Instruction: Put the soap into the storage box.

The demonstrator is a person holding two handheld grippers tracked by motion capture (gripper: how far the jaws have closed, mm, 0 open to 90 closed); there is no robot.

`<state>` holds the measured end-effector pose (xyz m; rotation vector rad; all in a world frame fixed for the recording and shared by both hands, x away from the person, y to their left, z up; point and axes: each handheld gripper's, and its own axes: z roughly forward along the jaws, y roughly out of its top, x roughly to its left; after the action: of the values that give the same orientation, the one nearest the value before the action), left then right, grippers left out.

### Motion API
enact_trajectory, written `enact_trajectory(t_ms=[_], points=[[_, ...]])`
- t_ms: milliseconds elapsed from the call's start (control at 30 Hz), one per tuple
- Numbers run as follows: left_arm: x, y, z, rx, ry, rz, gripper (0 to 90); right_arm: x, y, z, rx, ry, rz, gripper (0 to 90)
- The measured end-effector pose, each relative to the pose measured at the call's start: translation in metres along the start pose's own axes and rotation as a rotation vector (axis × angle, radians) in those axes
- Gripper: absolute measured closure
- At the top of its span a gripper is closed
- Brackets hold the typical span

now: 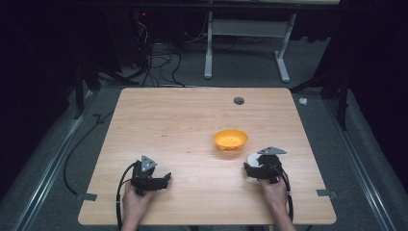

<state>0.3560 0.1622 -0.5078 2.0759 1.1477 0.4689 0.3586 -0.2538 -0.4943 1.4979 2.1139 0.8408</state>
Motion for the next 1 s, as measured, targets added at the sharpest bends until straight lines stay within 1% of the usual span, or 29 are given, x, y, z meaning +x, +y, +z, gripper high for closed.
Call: enact_trajectory(t_ms=[233, 500, 600, 633, 700, 733, 900, 1000], points=[[0.000, 0.000, 0.000, 0.001, 0.000, 0.000, 15.4, 0.000, 0.004, -0.008, -0.025, 0.016, 0.004, 23.3], [0.000, 0.000, 0.000, 0.000, 0.000, 0.000, 15.4, 0.002, 0.010, -0.018, -0.049, 0.026, -0.012, 23.3], [0.000, 0.000, 0.000, 0.000, 0.000, 0.000, 15.4, 0.004, 0.013, -0.021, -0.058, 0.034, -0.022, 23.3], [0.000, 0.000, 0.000, 0.000, 0.000, 0.000, 15.4, 0.004, 0.014, -0.023, -0.059, 0.045, -0.022, 23.3], [0.000, 0.000, 0.000, 0.000, 0.000, 0.000, 15.4, 0.005, 0.015, -0.024, -0.059, 0.048, -0.022, 23.3], [0.000, 0.000, 0.000, 0.000, 0.000, 0.000, 15.4, 0.006, 0.016, -0.025, -0.064, 0.056, -0.022, 23.3], [0.000, 0.000, 0.000, 0.000, 0.000, 0.000, 15.4, 0.007, 0.019, -0.028, -0.067, 0.067, -0.026, 23.3], [0.000, 0.000, 0.000, 0.000, 0.000, 0.000, 15.4, 0.009, 0.023, -0.031, -0.075, 0.071, -0.039, 23.3]])
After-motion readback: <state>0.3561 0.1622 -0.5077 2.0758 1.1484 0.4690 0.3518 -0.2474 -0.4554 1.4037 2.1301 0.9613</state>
